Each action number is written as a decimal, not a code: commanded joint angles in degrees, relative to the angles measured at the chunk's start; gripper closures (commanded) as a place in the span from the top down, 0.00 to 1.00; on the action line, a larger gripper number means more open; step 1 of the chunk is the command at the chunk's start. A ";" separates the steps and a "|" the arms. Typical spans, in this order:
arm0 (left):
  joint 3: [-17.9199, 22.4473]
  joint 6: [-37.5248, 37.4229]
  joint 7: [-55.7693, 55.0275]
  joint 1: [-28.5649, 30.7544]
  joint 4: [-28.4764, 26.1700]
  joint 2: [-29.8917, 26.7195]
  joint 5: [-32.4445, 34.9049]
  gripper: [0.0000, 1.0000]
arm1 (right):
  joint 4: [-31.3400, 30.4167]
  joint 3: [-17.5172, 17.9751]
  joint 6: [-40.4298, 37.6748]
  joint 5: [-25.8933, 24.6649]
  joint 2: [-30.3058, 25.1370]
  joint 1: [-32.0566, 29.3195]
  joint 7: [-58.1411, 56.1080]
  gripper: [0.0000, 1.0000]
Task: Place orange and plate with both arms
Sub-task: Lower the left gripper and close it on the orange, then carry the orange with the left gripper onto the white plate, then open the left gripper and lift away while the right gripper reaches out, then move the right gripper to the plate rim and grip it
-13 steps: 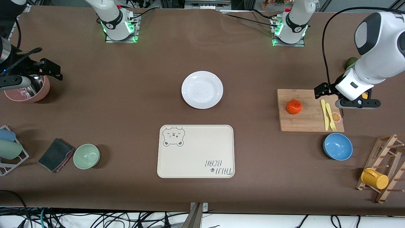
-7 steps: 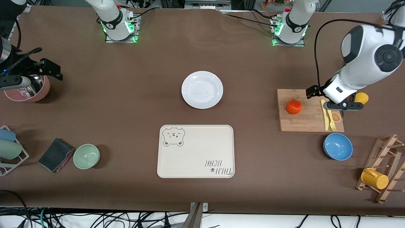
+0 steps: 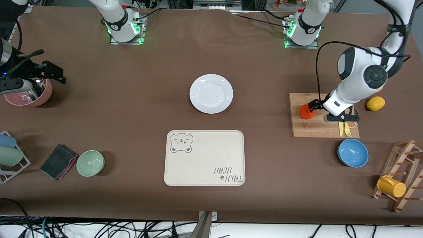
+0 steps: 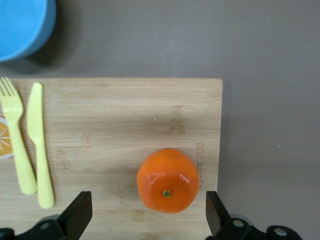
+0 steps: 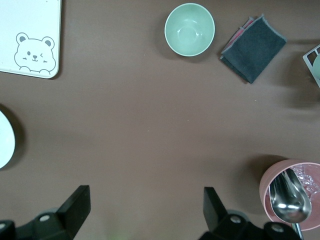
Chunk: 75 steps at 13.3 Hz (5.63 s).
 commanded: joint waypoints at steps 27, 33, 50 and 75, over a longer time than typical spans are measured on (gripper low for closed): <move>-16.58 3.08 -22.02 -13.62 4.38 2.36 -7.83 0.00 | 0.08 0.32 -1.08 -0.13 -0.48 -0.27 0.77 1.00; -17.72 3.17 -40.84 -26.46 11.58 10.08 -7.84 0.00 | 0.08 0.32 -1.08 -0.04 -0.40 -0.27 0.68 1.00; -8.41 10.47 -49.13 -37.82 21.62 23.64 -7.57 1.00 | 0.34 0.32 -3.02 2.31 1.53 -0.18 1.99 1.00; 3.63 -44.11 2.02 -5.74 28.11 -18.91 -0.63 1.00 | -28.92 17.46 29.50 62.68 22.44 2.63 -29.52 1.00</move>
